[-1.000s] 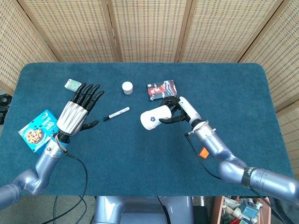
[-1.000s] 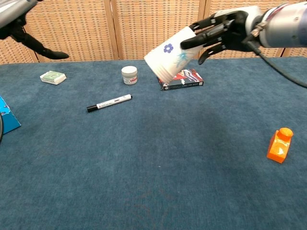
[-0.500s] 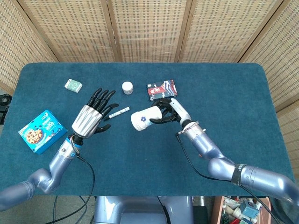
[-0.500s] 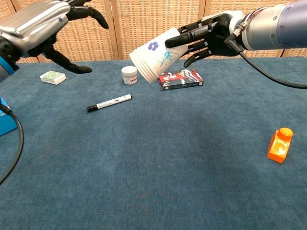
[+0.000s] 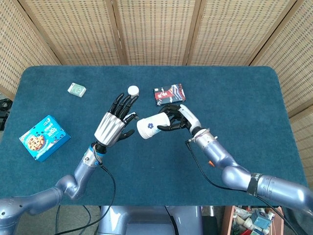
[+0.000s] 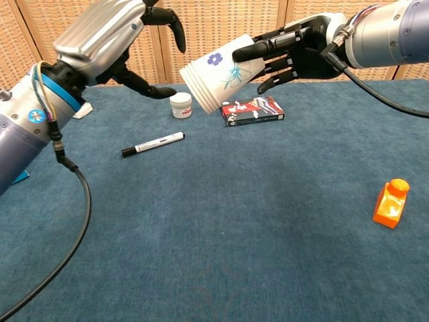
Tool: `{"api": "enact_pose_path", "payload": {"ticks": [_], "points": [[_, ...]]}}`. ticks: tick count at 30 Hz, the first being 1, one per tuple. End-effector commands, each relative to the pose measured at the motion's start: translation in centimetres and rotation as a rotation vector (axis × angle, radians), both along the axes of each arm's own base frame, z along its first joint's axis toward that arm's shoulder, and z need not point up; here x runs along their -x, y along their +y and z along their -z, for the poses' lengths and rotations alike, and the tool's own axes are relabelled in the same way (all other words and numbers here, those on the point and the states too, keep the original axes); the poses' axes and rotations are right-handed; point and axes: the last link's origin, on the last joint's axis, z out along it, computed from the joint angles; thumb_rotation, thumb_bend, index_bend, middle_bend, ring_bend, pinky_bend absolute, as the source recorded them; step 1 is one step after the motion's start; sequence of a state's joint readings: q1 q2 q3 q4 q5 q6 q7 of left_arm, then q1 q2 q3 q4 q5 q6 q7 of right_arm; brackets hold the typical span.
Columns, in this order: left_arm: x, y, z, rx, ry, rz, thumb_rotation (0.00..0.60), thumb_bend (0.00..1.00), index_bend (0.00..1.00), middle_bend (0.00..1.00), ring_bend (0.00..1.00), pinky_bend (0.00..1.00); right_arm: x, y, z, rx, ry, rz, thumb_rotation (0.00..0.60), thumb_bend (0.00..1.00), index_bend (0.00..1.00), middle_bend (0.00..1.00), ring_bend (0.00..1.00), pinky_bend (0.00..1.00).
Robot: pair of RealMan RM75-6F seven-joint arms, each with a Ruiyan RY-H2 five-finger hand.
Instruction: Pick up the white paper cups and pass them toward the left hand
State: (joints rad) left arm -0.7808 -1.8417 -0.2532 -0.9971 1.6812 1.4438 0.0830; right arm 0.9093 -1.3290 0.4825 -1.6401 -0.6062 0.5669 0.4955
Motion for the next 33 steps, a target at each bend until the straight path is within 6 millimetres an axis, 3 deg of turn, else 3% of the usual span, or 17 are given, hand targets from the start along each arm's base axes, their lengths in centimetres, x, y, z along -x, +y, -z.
{"api": "enact_pose_path", "payload": {"ticks": [1, 9, 23, 30, 33], "points": [[-0.9, 0.0, 0.5, -0.014, -0.015, 0.019, 0.600, 0.14, 0.48, 0.00, 0.00, 0.00, 0.0, 0.1, -0.1, -0.001, -0.001, -0.002, 0.600, 0.51, 0.55, 0.58, 0.43, 0.56], [-1.7, 0.0, 1.2, -0.068, -0.030, 0.053, 0.600, 0.21, 0.55, 0.00, 0.00, 0.00, 0.3, 0.2, -0.3, -0.008, 0.011, -0.010, 0.600, 0.51, 0.55, 0.58, 0.43, 0.56], [-1.5, 0.1, 1.7, -0.087, -0.055, 0.064, 0.600, 0.25, 0.57, 0.00, 0.00, 0.00, 0.9, -0.1, -0.5, -0.008, 0.013, 0.002, 0.600, 0.52, 0.55, 0.58, 0.43, 0.56], [-2.1, 0.1, 2.1, -0.081, -0.047, 0.073, 0.600, 0.45, 0.59, 0.00, 0.00, 0.00, 1.1, -0.1, -0.7, -0.011, 0.011, 0.003, 0.600, 0.52, 0.55, 0.58, 0.43, 0.56], [-2.3, 0.1, 2.2, -0.081, -0.045, 0.076, 0.600, 0.49, 0.59, 0.00, 0.00, 0.00, 1.1, -0.1, -0.9, -0.011, 0.009, 0.002, 0.600, 0.52, 0.55, 0.58, 0.43, 0.56]]}}
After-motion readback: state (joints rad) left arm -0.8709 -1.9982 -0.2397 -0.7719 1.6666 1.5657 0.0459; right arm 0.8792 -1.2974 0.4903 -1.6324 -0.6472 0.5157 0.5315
